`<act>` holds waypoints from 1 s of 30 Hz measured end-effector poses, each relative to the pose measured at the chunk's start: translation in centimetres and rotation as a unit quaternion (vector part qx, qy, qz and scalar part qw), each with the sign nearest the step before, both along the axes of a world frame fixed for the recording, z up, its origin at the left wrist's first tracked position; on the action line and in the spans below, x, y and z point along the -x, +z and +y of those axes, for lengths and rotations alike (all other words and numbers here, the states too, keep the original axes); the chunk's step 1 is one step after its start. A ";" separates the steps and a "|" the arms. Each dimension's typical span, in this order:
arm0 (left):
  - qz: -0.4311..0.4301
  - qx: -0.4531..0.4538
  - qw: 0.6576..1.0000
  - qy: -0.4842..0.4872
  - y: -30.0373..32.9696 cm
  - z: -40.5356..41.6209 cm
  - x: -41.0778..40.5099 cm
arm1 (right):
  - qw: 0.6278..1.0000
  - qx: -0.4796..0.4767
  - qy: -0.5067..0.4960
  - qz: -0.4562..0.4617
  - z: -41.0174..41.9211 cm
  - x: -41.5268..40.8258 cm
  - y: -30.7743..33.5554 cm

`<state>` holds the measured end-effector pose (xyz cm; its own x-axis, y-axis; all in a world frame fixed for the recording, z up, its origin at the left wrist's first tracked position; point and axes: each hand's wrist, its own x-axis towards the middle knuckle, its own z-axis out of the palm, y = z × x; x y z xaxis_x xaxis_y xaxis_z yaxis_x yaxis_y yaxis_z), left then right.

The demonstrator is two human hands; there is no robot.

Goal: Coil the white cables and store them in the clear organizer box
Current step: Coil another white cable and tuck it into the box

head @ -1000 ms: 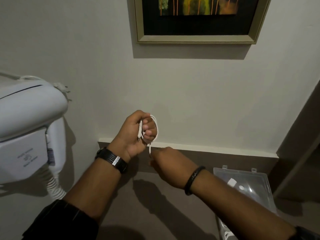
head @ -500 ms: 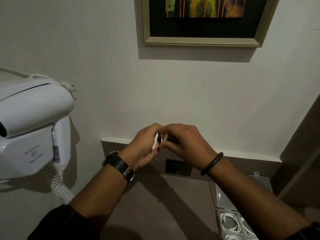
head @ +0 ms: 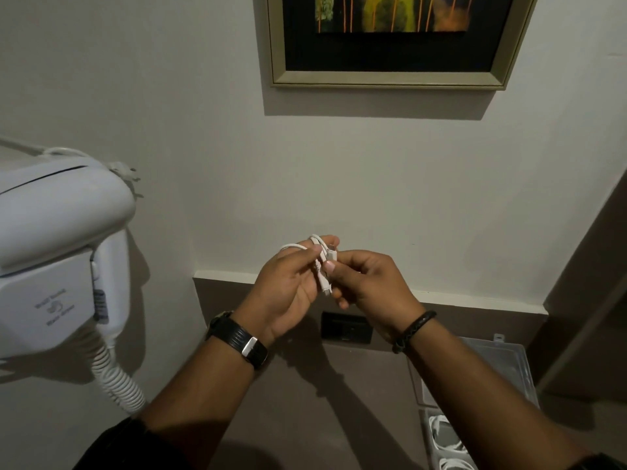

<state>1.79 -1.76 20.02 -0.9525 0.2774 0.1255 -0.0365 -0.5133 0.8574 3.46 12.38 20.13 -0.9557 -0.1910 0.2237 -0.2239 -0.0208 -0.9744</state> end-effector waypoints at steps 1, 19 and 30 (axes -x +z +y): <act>0.006 0.007 1.000 -0.001 0.0 -0.1 0.1 | 1.000 -0.003 0.008 0.002 0.1 0.0 0.1; 0.120 0.207 0.970 0.033 -0.5 0.0 -0.7 | 0.971 -0.150 -0.155 0.103 -0.5 0.4 -1.4; 0.157 0.232 0.957 0.079 -0.9 -0.8 0.0 | 0.998 -0.036 -0.051 0.026 0.3 0.7 -1.7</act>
<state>1.80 -2.56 19.07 -0.9225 0.2283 0.3112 0.3075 -0.0525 0.9501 2.73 12.67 18.48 -0.9585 -0.1117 0.2625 -0.2715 0.0748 -0.9595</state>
